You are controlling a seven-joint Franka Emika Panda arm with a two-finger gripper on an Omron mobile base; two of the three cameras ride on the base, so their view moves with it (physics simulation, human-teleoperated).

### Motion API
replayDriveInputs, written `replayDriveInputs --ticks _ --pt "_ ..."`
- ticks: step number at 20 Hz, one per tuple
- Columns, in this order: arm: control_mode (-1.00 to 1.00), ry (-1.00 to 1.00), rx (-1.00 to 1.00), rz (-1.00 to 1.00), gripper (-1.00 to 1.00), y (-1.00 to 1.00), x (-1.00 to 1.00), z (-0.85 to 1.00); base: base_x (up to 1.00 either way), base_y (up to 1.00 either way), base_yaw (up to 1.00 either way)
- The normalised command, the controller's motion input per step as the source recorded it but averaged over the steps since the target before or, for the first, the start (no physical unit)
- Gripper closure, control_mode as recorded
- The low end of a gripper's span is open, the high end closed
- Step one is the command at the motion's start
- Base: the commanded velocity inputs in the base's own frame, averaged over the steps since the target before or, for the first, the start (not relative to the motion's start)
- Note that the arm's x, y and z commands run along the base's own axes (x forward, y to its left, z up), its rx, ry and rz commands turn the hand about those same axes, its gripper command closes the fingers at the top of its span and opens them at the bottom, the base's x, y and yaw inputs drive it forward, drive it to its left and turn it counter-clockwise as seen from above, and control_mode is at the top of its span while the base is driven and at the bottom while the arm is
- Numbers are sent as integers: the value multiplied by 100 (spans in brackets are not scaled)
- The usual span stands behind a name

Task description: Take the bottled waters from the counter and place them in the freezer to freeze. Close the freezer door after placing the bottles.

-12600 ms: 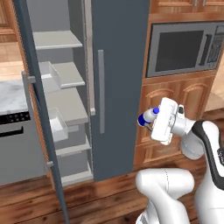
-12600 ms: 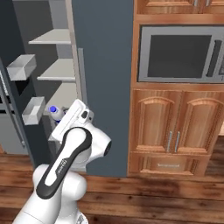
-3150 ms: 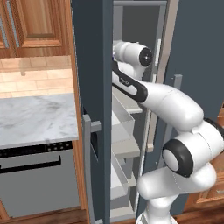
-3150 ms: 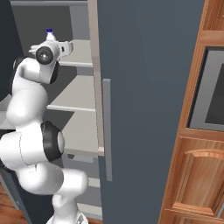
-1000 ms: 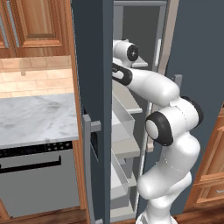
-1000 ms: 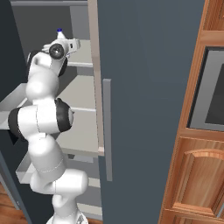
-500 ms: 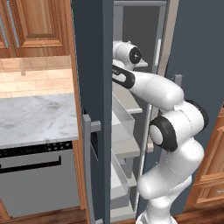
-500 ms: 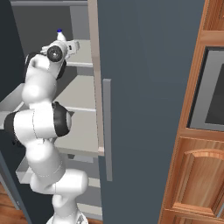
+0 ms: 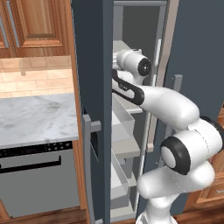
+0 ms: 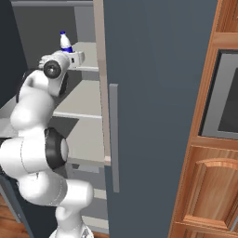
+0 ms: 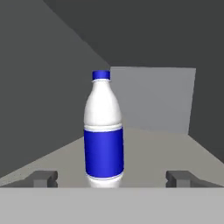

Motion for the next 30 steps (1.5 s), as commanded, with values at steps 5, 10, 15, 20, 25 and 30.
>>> replayDriveInputs --ticks 5,10,15,20,25,30 --pt "-100 0 15 -19 -100 0 -100 21 0 0 0" --pt "-100 0 22 -25 -100 0 -100 34 0 0 0" --pt "-100 4 38 -37 -100 0 -100 83 0 0 0" --pt "-100 35 47 -30 -100 -3 -100 67 0 0 0" --pt "-100 40 29 -10 -100 -8 -100 -30 0 0 0" --pt "-100 15 2 0 -100 -51 -100 -100 0 0 0"
